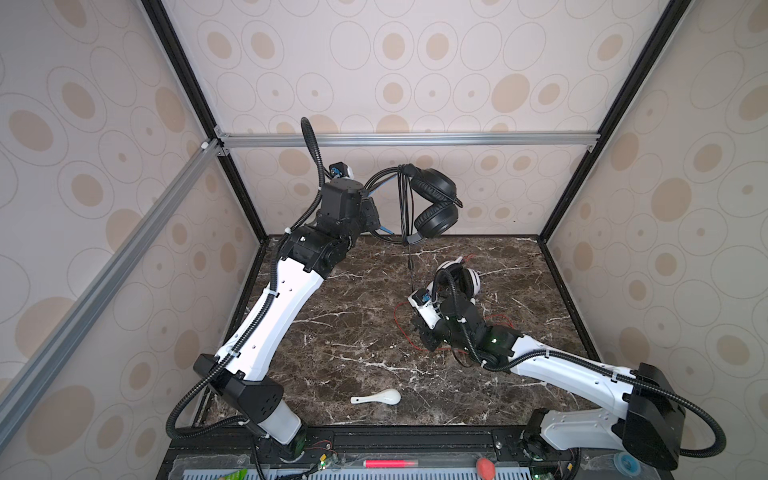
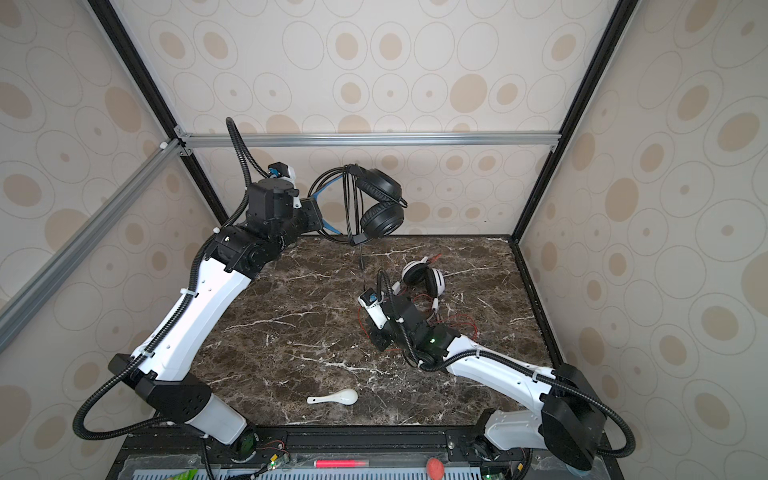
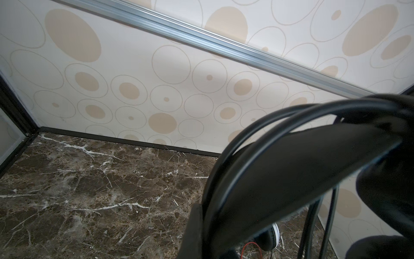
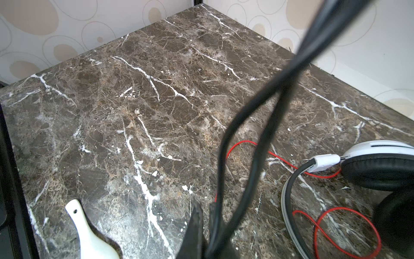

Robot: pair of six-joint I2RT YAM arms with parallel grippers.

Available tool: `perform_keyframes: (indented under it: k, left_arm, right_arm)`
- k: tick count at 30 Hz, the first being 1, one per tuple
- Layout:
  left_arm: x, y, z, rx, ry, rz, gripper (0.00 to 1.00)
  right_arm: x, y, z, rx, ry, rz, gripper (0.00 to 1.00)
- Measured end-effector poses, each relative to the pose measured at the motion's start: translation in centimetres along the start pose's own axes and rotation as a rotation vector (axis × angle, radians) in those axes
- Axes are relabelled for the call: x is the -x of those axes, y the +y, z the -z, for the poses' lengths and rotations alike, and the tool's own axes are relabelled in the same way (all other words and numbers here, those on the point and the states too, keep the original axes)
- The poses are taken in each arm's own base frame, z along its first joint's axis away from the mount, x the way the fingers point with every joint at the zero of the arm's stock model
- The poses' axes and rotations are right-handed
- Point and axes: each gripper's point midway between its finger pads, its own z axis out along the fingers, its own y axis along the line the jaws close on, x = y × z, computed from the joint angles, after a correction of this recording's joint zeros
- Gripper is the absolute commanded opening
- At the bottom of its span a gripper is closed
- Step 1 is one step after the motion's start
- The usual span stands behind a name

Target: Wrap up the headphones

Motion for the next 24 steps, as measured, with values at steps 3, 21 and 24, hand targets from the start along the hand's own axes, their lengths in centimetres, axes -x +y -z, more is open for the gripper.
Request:
perform_keyframes:
  k: [3,21,24]
  left_arm:
    - [-0.6,0.3,-1.2,0.020,0.010,-0.007,0.00]
    - [-5.0,4.4,-5.2,0.196,0.027,-0.154,0.00]
    - [-6.5,5.2,-5.6,0.215,0.048,-0.187,0.00]
  right_arm:
    - [0.1,1.0,0.8,0.007,0.006,0.032,0.00]
    - [7.0,3.9,5.3,0.023,-0.044,0.252,0.00]
    - [9.1,3.8,6.1,0.009,-0.071,0.292,0.00]
